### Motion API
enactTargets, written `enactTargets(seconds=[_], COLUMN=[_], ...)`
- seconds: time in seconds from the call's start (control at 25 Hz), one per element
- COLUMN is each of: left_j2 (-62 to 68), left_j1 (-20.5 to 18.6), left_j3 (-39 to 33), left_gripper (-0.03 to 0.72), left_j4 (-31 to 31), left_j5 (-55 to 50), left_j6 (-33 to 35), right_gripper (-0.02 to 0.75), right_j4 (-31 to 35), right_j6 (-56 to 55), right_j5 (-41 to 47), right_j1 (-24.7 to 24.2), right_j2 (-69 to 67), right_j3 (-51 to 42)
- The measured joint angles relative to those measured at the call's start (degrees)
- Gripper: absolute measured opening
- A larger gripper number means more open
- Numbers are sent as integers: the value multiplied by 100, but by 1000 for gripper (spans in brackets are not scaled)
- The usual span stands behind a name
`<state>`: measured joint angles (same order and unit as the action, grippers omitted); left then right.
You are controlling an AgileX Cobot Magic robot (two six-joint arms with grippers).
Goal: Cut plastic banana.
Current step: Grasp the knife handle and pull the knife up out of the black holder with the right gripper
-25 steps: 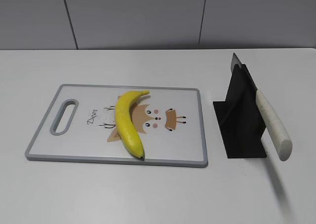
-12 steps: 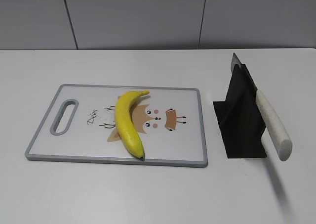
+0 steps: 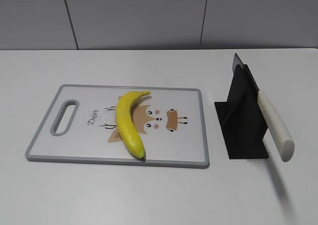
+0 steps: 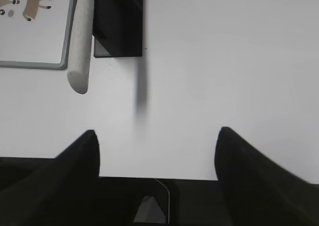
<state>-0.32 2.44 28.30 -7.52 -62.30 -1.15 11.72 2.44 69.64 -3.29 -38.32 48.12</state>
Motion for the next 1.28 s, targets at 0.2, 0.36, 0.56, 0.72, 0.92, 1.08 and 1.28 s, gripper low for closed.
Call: enactTargets(seconds=[0.2,0.36,0.56,0.72,0.92,1.08,1.28], left_j2=[0,0,0,0,0,0,0], left_j1=[0,0,0,0,0,0,0], left_j3=[0,0,0,0,0,0,0], left_gripper=[572,572,572,572,572,572,572], left_j4=[0,0,0,0,0,0,0], left_j5=[0,0,0,0,0,0,0], left_j6=[0,0,0,0,0,0,0], right_gripper=[556,554,502,488,484,481,477], right_j4=[22,139,172,172,-28,-100,-347], right_j6=[8,8,-27,-244,-794,-976,-1204], right_j5=[-7,-7,-12,-17,-223,-503,-668], right_j1=[319,609,1103,1679,2176,2227,2227], right_j2=[-848,-1568,-2563,-3238,-3977,-4584,-5251], right_j3=[262,566,986,1261,1344,1357,1357])
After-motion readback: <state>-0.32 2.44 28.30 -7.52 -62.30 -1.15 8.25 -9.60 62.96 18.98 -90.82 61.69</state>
